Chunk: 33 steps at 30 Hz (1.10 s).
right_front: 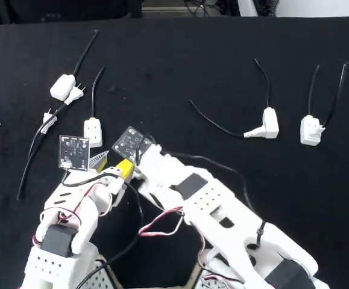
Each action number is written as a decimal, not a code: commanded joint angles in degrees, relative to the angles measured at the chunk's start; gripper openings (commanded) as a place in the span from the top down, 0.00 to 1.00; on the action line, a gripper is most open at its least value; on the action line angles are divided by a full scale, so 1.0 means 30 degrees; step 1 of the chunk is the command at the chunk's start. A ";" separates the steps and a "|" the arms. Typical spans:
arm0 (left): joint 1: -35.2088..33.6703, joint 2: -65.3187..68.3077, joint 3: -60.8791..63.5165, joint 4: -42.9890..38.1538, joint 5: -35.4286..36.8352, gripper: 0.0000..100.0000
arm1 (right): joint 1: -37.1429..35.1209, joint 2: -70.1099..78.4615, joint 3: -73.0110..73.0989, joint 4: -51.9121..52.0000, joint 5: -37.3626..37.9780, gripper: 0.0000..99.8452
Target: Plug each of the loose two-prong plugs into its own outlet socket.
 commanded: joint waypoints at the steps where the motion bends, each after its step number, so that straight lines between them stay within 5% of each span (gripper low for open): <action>1: -0.1275 -0.0117 0.0015 -0.0147 0.0293 0.79 | -0.0352 -0.0718 -0.1480 -0.0410 -0.1319 0.99; 20: -0.2066 -0.0117 0.0718 -0.1905 0.0234 0.79 | -0.2403 -0.0747 -0.1978 -0.0381 -0.1524 0.99; 33: -0.2711 -0.0117 0.1451 -0.1875 0.0205 0.79 | -0.2344 -0.5172 -0.0894 0.0381 -0.1524 0.99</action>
